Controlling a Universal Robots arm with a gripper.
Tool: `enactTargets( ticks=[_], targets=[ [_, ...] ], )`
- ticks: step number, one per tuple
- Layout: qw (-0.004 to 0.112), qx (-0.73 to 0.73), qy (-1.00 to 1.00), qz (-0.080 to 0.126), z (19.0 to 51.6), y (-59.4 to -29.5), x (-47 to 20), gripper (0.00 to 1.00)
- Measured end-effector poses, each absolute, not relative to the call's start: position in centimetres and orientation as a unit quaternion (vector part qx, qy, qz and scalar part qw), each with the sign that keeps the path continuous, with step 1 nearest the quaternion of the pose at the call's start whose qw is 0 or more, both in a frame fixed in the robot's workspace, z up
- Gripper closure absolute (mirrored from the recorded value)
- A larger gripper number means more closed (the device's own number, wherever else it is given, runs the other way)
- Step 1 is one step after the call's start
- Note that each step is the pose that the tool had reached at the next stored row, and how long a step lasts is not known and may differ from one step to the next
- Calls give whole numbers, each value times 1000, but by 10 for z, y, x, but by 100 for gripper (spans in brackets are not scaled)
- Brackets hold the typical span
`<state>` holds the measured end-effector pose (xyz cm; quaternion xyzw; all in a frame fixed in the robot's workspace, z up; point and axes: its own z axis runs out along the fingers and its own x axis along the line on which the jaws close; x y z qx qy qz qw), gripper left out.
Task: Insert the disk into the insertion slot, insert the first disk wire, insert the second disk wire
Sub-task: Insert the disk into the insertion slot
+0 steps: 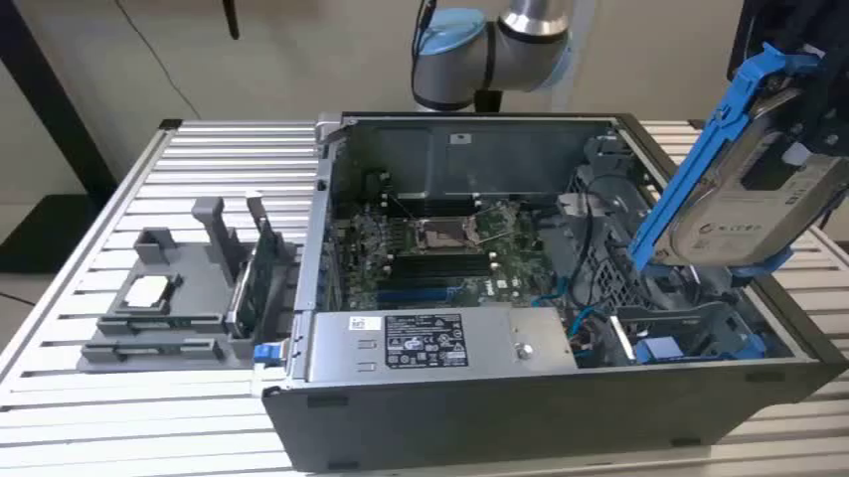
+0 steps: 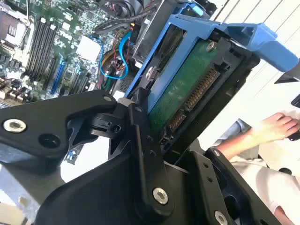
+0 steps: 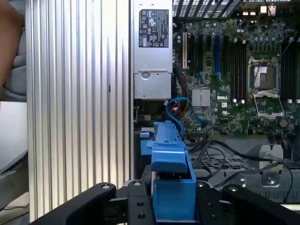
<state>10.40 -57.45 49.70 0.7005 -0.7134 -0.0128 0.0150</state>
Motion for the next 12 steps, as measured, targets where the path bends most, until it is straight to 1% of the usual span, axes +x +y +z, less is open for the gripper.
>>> enactTargets(
  ticks=[12],
  targets=[
    [15,701,-713,-13,497,-575,104,67]
  ],
)
